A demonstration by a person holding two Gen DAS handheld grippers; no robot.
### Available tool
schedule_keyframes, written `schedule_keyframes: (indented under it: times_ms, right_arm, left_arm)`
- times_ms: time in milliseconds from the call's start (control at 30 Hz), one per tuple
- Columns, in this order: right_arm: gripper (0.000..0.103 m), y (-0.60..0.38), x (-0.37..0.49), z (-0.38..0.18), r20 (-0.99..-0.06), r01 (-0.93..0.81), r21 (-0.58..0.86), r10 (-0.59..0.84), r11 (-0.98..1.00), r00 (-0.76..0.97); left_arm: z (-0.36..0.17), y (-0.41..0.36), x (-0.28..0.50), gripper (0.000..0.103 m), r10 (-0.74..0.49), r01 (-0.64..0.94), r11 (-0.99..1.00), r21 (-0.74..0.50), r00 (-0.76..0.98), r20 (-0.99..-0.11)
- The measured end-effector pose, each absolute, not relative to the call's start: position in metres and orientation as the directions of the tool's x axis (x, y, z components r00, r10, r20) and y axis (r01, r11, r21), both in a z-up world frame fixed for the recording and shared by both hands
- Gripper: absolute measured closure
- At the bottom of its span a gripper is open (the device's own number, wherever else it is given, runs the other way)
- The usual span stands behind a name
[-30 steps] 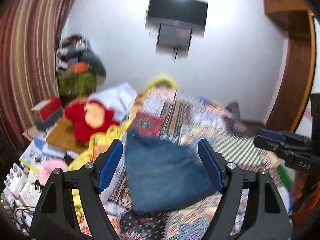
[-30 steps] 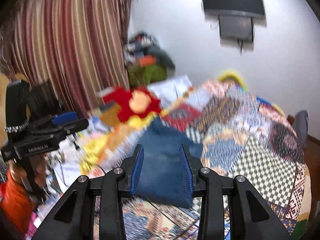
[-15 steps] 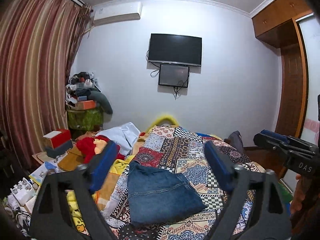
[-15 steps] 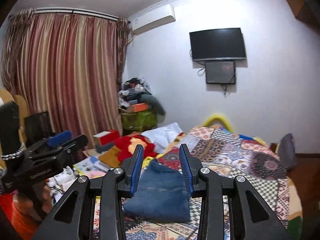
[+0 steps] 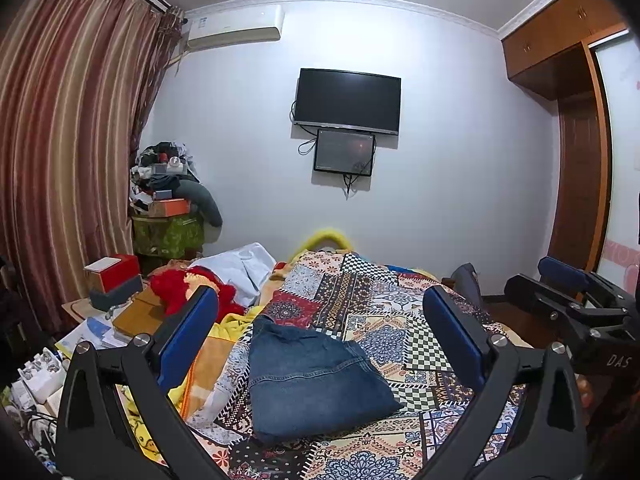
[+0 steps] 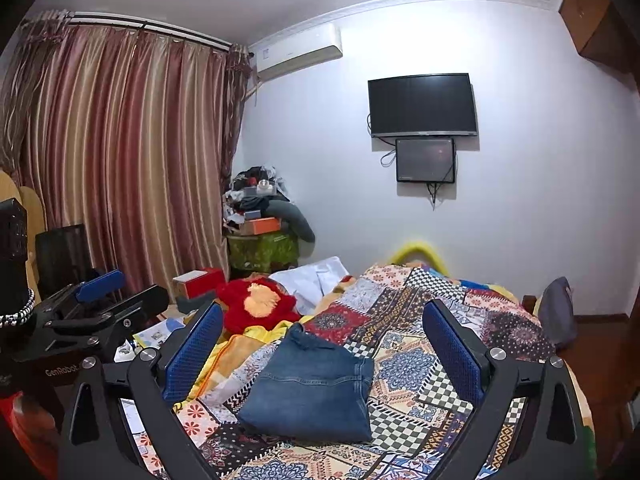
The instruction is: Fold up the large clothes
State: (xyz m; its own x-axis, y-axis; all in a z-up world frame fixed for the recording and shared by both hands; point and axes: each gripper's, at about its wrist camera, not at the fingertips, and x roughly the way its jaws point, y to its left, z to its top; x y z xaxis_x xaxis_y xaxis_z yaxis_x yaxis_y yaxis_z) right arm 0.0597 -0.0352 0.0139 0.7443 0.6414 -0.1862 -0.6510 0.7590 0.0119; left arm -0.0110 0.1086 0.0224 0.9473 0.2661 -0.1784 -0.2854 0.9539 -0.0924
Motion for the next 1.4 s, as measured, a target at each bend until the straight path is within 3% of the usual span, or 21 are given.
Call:
schedule_keyframes:
  times_ms: [1400]
  right_arm:
    - [0.003,-0.037,0.072,0.009,-0.228,-0.646,0.036,0.635,0.763,0.738]
  left_arm:
    - [0.014,0.106,0.000,0.000,0.262,-0.285,0.955,-0.088,0.942,-0.210]
